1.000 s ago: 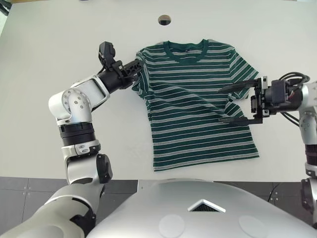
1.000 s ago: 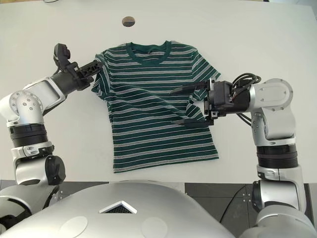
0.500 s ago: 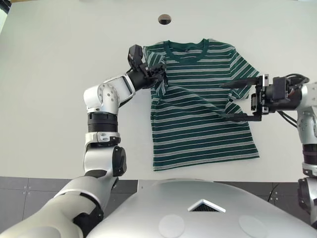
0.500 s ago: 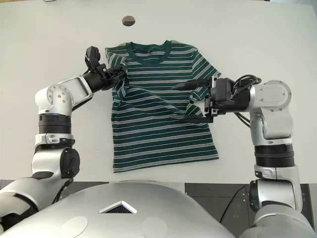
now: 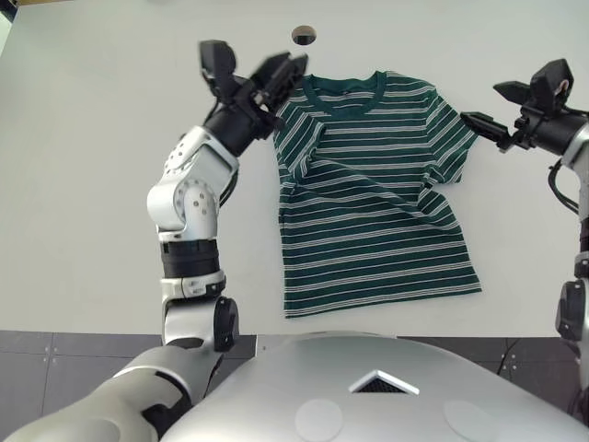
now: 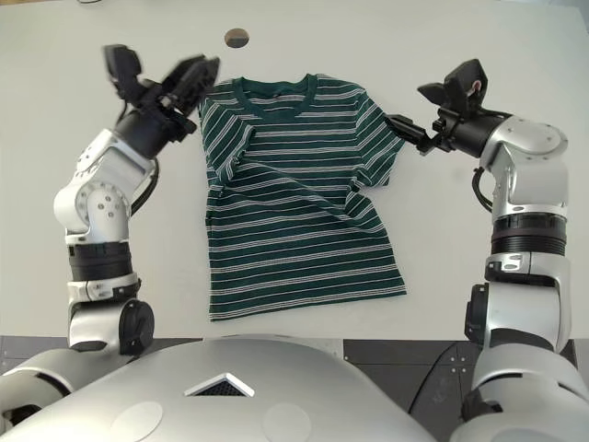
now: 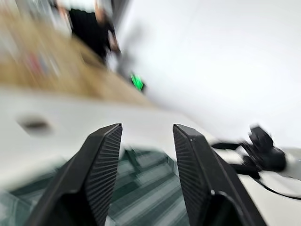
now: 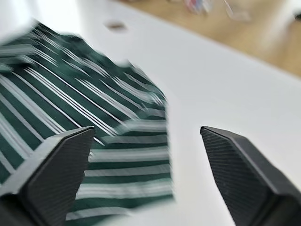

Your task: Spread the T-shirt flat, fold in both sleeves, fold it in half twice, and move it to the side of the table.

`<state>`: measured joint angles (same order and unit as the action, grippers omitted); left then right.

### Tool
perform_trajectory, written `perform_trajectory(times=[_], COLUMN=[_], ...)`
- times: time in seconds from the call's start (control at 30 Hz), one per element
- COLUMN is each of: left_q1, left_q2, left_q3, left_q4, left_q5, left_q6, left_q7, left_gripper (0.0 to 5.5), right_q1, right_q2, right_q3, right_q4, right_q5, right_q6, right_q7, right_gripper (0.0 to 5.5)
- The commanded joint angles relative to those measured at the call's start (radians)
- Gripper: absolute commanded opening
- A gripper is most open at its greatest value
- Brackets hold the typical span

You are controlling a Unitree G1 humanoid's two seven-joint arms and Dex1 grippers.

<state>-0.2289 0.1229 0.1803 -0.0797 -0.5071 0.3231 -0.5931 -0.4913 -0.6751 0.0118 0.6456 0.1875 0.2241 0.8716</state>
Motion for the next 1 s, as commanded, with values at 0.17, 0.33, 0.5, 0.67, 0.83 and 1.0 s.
perform_trajectory(times=[0.17,0.33,0.5,0.67,0.83,1.0], left_q1=[0.089,0.09,0.075,0.068,0.061,0.058], left_q2=[-0.02,0.001,0.019,0.028,0.038,0.031], left_q3=[0.082,0.129,0.149,0.154,0.163,0.149], left_q4=[-0.049,-0.058,-0.05,-0.033,-0.029,-0.069], left_q5=[-0.04,-0.104,-0.161,-0.193,-0.228,-0.242], left_q6=[-0.214,-0.201,-0.174,-0.157,-0.139,-0.116], left_q7=[0.013,0.036,0.059,0.069,0.081,0.116], left_gripper=[2.04,2.04,2.04,2.04,2.04,2.04], right_q1=[-0.176,-0.192,-0.195,-0.198,-0.199,-0.196], right_q2=[0.1,0.134,0.129,0.12,0.107,0.091], right_q3=[0.003,0.013,0.012,0.001,-0.007,-0.011], right_q4=[0.372,0.436,0.445,0.444,0.433,0.419], right_q5=[-0.076,-0.099,-0.112,-0.111,-0.11,-0.112], right_q6=[-0.01,-0.005,0.003,0.017,0.032,0.042], right_q7=[-0.056,-0.009,0.013,0.015,0.024,0.032], right_gripper=[4.43,4.23,3.34,2.5,1.62,0.7])
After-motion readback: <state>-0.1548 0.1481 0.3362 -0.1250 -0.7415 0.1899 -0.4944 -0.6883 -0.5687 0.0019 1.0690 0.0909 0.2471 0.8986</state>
